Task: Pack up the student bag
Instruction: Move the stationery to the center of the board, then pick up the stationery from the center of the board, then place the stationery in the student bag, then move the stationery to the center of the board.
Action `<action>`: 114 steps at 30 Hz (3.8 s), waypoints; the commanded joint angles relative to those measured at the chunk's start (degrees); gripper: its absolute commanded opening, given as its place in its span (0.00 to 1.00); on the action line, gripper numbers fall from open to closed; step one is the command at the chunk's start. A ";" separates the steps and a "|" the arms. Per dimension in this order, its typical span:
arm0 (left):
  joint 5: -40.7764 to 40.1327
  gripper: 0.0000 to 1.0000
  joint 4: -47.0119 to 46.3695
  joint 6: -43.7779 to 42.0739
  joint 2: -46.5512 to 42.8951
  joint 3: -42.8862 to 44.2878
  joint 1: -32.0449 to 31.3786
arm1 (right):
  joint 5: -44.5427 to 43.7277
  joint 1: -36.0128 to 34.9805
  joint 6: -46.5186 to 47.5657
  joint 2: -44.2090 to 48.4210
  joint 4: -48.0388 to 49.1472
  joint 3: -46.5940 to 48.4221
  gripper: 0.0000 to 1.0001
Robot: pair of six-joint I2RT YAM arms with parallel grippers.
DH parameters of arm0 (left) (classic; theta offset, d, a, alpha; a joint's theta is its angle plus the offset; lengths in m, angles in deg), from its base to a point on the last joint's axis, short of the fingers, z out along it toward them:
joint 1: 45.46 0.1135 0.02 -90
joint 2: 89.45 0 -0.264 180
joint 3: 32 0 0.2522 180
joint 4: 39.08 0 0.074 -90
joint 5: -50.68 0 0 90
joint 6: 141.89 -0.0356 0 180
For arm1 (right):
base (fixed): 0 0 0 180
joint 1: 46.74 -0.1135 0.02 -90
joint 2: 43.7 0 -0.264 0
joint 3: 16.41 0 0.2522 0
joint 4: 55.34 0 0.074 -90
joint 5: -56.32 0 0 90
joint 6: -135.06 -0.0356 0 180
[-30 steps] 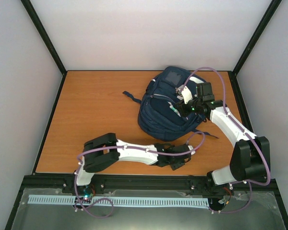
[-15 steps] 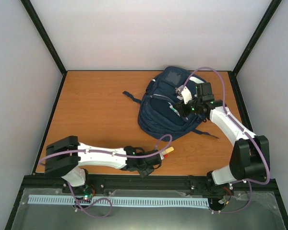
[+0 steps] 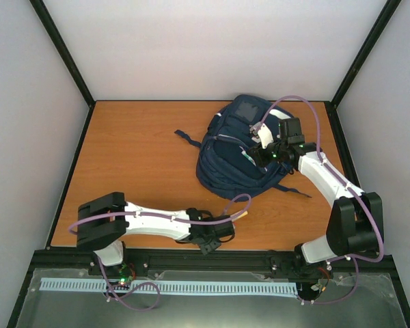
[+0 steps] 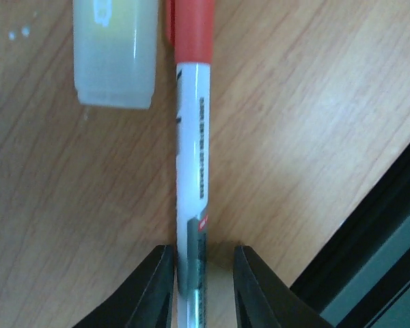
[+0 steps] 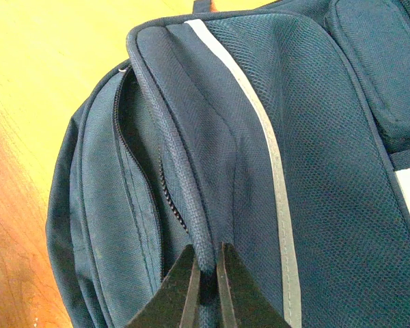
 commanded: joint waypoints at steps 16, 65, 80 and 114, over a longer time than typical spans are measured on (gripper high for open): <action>-1.69 0.11 5.89 -0.23 8.66 9.71 -0.55 | 0.78 0.68 0.21 -0.13 1.03 -0.13 0.03; 19.31 0.04 -52.11 56.15 4.26 5.33 29.22 | 1.76 0.76 -0.69 3.13 1.04 -0.19 0.03; 16.69 0.04 -53.47 59.83 15.24 15.43 31.89 | 1.68 0.77 -0.49 2.88 0.89 0.07 0.03; 22.00 0.43 -42.95 41.24 -0.10 12.02 32.40 | 1.32 0.85 -0.10 1.44 1.06 -0.12 0.03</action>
